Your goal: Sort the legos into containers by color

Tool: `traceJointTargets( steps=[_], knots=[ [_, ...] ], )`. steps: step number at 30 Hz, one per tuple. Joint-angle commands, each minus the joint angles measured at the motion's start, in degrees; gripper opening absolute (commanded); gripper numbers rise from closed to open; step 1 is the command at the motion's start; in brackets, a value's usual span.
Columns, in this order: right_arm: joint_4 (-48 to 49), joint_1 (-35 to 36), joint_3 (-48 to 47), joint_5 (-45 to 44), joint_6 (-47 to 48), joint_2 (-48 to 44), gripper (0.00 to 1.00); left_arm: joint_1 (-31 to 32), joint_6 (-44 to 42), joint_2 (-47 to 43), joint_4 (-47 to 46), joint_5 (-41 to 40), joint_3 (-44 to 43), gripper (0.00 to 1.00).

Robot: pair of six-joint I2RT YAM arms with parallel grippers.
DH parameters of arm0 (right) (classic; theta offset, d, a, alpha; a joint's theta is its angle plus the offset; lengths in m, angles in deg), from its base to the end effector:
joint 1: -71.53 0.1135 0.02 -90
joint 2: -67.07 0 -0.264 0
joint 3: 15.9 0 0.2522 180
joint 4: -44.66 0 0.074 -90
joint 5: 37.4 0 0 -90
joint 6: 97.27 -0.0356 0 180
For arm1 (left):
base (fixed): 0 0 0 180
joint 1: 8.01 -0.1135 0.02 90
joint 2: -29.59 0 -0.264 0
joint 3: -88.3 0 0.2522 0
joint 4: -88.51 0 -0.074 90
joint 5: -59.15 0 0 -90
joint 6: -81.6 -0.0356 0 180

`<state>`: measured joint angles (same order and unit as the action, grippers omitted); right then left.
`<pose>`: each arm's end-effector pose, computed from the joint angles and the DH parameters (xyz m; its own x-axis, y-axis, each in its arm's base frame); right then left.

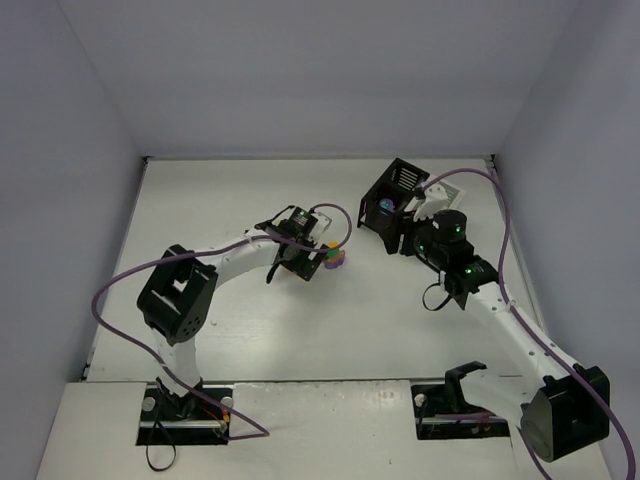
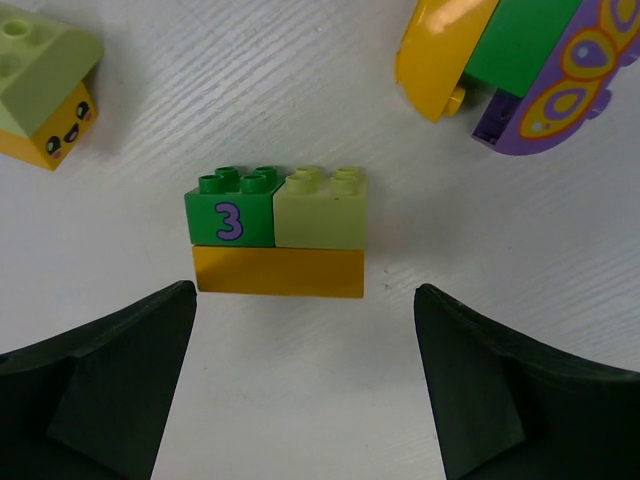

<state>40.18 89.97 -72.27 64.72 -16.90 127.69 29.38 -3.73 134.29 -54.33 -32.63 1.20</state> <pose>0.2344 0.0860 0.3083 -0.2266 0.0968 -0.9692 -0.4749 0.8578 0.1968 0.3110 -0.2363 0.2031 -0.6950 0.4288 -0.5772 0.5379 0.8427 -0.0217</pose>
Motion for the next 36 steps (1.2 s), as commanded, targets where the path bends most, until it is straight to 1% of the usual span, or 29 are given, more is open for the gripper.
traceJointTargets(
  steps=[1, 4, 8, 13, 17, 18, 20, 22, 23, 24, 27, 30, 32, 33, 34, 35, 36],
  knots=[
    [5.0, 0.2, 0.0, 1.0, -0.2, -1.6, 0.56, -0.6, 0.4, 0.6, -2.2, -1.2, -2.5, 0.83],
    [5.2, 0.2, 0.3, 1.3, -0.2, -1.5, 0.56, -1.6, 1.0, 1.6, -3.4, -1.5, -2.3, 0.83],
    [5.5, 0.2, 0.7, 1.5, -0.2, -1.4, 0.56, -3.7, 2.1, 2.3, -5.6, 0.7, -1.8, 0.83],
    [5.7, 0.2, 0.9, 1.5, -0.2, -1.6, 0.56, -4.3, 2.1, 2.3, -8.0, 1.3, -1.0, 0.82],
    [5.7, 0.2, 0.9, 1.9, -0.5, -1.4, 0.56, -4.3, 1.7, 2.2, -8.5, 1.8, -0.5, 0.75],
    [5.6, 0.2, 0.9, 1.9, -0.5, -1.3, 0.56, -4.3, 1.4, 2.1, -9.0, 3.2, -0.3, 0.7],
    [5.7, 0.2, 0.9, 2.2, -0.6, -1.3, 0.56, -4.2, 1.0, 2.0, -9.5, 3.6, 0.0, 0.64],
    [5.7, 0.2, 0.9, 2.6, -0.7, -1.2, 0.56, -4.2, 0.7, 1.8, -10.2, 4.2, 0.7, 0.56],
    [5.7, 0.2, 0.8, 3.0, -0.9, -1.0, 0.56, -4.2, 0.6, 1.7, -10.6, 4.2, 0.8, 0.54],
    [5.7, 0.2, 0.8, 3.7, -1.2, -0.9, 0.56, -4.2, 0.4, 1.6, -10.8, 4.4, 1.1, 0.44],
    [5.7, 0.2, 0.3, 5.4, -1.9, -0.5, 0.56, -4.0, -0.2, -0.5, -11.9, 5.2, 2.4, 0.29],
    [5.1, 0.2, -0.9, 8.8, -3.5, 0.5, 0.56, -2.8, -2.8, -5.5, -14.6, 5.2, 4.4, 0.29],
    [4.5, 0.2, -2.5, 11.6, -5.4, 1.7, 0.56, -2.0, -4.5, -11.8, -18.4, 5.7, 8.1, 0.29],
    [4.6, 0.3, -3.0, 15.0, -6.2, 2.1, 0.56, -1.5, -8.1, -16.4, -19.8, 6.0, 9.5, 0.29],
    [4.6, 0.4, -3.4, 16.7, -8.3, 2.6, 0.56, -1.0, -9.4, -18.6, -21.5, 6.1, 12.8, 0.29],
    [4.8, 0.5, -4.4, 18.2, -9.3, 3.4, 0.56, -0.4, -10.8, -21.1, -25.1, 7.1, 14.2, 0.29],
    [5.0, 0.8, -4.9, 20.8, -10.2, 3.9, 0.56, 0.0, -13.8, -25.3, -26.1, 8.1, 15.5, 0.29]
  ],
)
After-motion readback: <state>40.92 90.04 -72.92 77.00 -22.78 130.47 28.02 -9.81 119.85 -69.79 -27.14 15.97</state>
